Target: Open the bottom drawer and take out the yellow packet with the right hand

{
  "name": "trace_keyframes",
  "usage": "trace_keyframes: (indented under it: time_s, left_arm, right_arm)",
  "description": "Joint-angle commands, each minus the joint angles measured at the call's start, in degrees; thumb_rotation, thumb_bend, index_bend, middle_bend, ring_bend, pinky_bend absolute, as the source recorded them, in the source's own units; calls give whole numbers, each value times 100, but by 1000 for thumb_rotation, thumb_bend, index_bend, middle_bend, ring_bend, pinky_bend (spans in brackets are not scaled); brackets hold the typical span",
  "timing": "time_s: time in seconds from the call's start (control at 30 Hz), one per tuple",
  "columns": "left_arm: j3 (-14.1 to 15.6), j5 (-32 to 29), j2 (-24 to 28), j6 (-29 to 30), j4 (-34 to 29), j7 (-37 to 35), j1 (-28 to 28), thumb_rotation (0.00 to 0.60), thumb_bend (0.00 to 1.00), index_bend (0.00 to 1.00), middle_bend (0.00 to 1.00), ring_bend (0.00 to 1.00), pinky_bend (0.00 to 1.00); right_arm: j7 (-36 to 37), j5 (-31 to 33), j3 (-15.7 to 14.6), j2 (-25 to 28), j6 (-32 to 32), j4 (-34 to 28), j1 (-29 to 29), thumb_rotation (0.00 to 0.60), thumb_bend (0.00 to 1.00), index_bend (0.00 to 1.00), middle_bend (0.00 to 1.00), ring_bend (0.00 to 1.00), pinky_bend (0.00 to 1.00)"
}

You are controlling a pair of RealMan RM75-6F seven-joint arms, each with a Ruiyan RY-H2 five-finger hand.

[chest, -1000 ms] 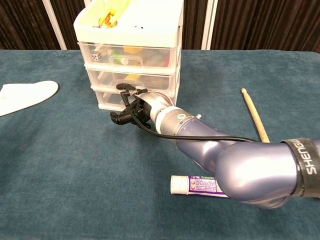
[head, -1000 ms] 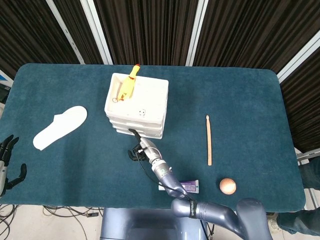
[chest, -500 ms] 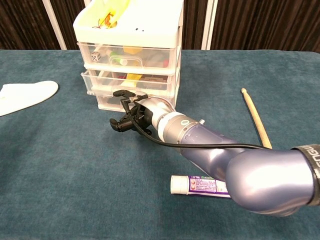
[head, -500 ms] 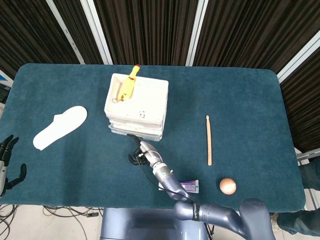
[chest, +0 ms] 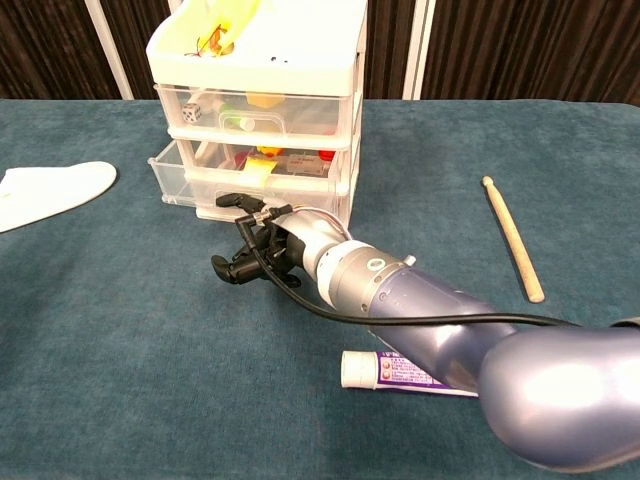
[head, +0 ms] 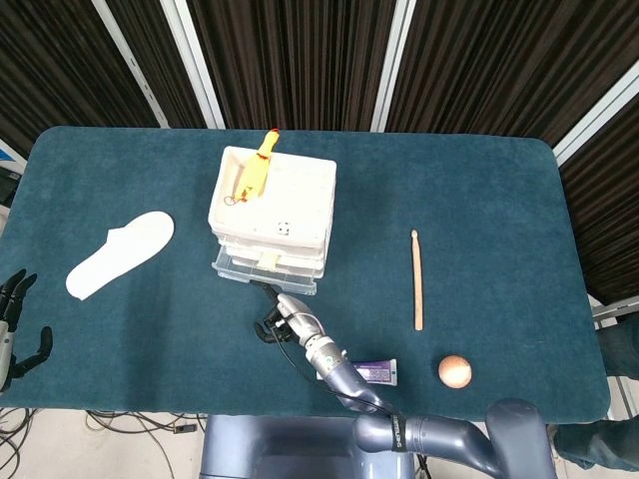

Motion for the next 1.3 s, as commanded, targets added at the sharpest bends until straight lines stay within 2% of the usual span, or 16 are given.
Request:
trace_keyframes:
  time_s: [0.03,1.0,1.3]
  left_arm:
    - [0,1,2,0,1,-2,1,600,512,27,0,0,0]
    - [0,-10,-9,-8,7,39,0,600,512,27,0,0,0]
    - [2,-20,-2,-30,-15,49,-6,600,512,27,0,0,0]
  right_arm:
    - [-1,-9,-59,13,18,-62,-54,600,536,106,947,935,967]
    - [182,-442,-587,391,172,-871,-567,600,537,107,947,933,967]
    - [-348,-768,-584,909,620,-1542,-689,600,537,107,948,936,977]
